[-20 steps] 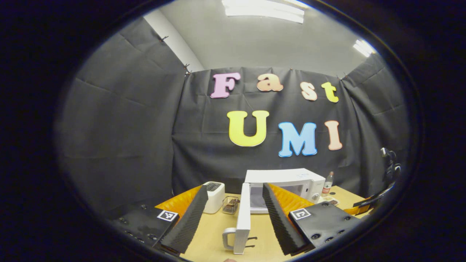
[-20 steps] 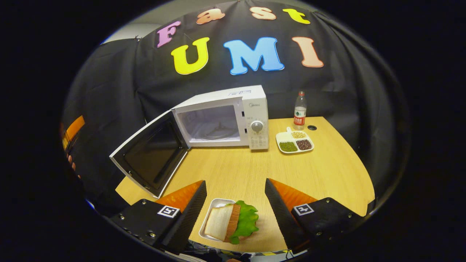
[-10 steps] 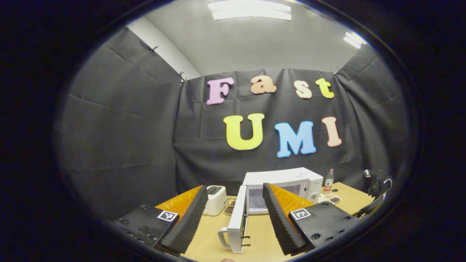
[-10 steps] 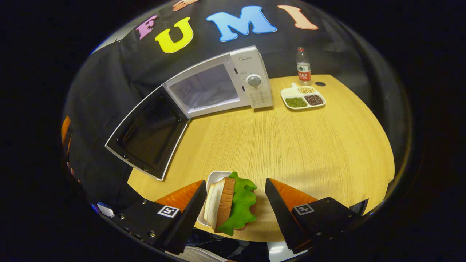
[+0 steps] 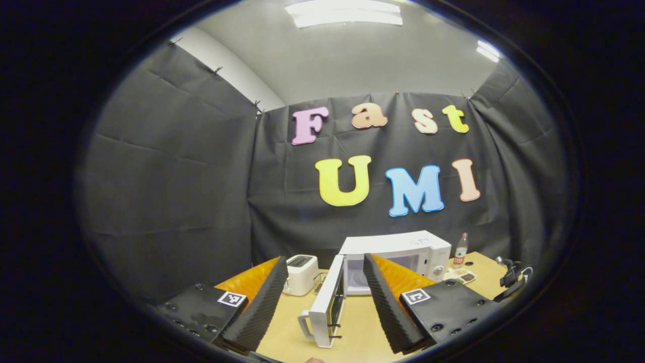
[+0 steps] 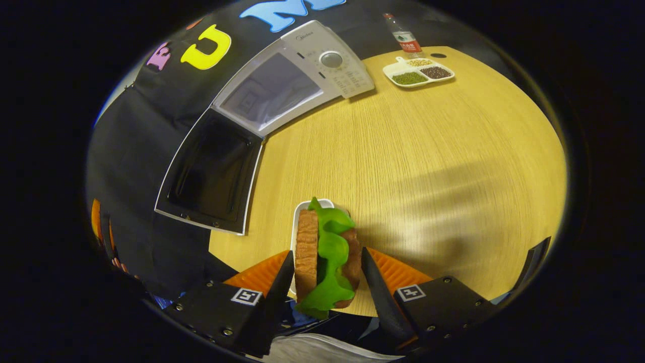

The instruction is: Open the microwave oven with the left hand, put the food in, and close the microwave oven.

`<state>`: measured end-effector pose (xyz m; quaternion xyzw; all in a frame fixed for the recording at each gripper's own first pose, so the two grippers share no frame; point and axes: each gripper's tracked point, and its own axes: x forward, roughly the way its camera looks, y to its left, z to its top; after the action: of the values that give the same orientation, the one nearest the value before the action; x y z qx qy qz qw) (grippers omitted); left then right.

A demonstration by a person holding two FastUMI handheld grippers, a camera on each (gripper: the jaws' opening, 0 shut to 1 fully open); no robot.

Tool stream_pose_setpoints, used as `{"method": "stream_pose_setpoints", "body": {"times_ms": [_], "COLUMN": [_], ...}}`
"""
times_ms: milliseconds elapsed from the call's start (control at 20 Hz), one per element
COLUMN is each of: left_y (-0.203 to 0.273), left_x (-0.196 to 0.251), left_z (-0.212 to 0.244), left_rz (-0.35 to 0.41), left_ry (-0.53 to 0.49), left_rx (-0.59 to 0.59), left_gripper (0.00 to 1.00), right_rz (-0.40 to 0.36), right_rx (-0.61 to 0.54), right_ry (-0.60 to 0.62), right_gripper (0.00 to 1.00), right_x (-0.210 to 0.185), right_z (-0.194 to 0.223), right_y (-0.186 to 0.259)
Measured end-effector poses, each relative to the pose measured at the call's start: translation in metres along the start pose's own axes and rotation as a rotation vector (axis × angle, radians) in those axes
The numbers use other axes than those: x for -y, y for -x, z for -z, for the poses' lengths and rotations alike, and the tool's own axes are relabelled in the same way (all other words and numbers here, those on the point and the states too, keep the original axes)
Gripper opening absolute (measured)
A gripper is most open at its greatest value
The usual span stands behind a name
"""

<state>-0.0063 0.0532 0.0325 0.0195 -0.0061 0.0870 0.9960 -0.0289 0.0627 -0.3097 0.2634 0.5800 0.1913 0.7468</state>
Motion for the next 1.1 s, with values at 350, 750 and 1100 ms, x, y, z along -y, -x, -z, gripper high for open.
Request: {"method": "stream_pose_setpoints", "body": {"times_ms": [350, 750, 1100], "left_y": [0.013, -0.009, -0.062], "left_x": [0.0, -0.011, -0.037], "left_z": [0.0, -0.006, 0.001], "left_rz": [-0.04, -0.023, 0.022], "left_ry": [0.007, 0.046, 0.079], "left_rx": [0.005, 0.044, 0.051], "left_gripper": [0.98, 0.96, 0.96], "right_rz": [-0.054, -0.085, -0.081], "right_rx": [-0.03, 0.071, 0.192], "right_ry": [0.029, 0.071, 0.068], "right_gripper": [0.33, 0.33, 0.33], "right_x": [-0.011, -0.042, -0.087], "right_z": [0.004, -0.027, -0.083], "right_y": [0.004, 0.016, -0.002]}}
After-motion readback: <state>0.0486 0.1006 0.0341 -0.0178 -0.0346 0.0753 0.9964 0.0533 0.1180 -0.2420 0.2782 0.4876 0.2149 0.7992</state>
